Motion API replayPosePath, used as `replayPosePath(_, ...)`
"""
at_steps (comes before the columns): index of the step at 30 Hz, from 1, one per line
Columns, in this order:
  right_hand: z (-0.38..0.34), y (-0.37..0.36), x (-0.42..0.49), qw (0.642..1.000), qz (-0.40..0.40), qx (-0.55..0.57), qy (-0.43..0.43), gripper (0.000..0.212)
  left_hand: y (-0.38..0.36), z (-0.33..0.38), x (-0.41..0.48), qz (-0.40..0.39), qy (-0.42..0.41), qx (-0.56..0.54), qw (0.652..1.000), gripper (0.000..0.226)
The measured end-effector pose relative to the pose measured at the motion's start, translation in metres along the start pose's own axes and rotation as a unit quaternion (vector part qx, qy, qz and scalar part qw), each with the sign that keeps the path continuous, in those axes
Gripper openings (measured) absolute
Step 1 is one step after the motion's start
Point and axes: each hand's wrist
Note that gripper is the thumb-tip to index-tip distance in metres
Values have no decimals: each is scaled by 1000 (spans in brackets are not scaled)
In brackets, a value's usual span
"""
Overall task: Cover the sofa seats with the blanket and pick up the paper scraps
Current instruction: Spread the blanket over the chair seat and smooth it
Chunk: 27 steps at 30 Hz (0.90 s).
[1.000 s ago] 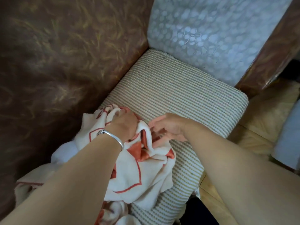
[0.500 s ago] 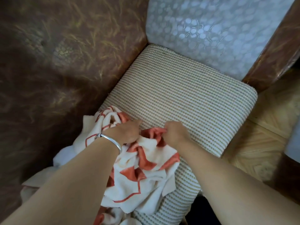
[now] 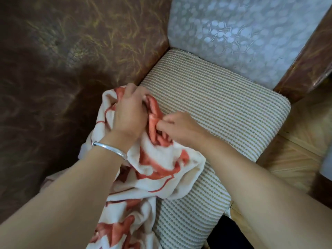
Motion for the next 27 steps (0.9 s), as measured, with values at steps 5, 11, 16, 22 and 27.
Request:
replayPosePath(5,35,4,24,976,18,128,-173,20,-6,-14,-23,-149,-2,-80,986,30)
replayPosePath(11,46,-35,16,961,-204,-173,-76,49,-9,-15,-42,-463,230,-153,842,37)
replayPosePath(16,51,-40,35,936,-160,-293,-115,45,-16,-52,-30,-98,216,80,968,66)
replayPosePath(22,40,-43,57,943,-40,249,-217,32,-7,-50,-31,-257,292,-207,898,49)
replayPosePath(27,38,-40,57,932,37,260,-249,12,3,-32,-29,-403,260,-259,838,51)
Point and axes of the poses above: each hand's wrist, its own x-axis towards the middle knuckle, its own y-axis out of the back of the hand, z = x × y, and after that the axes turned 10 degrees about -x, right-handed
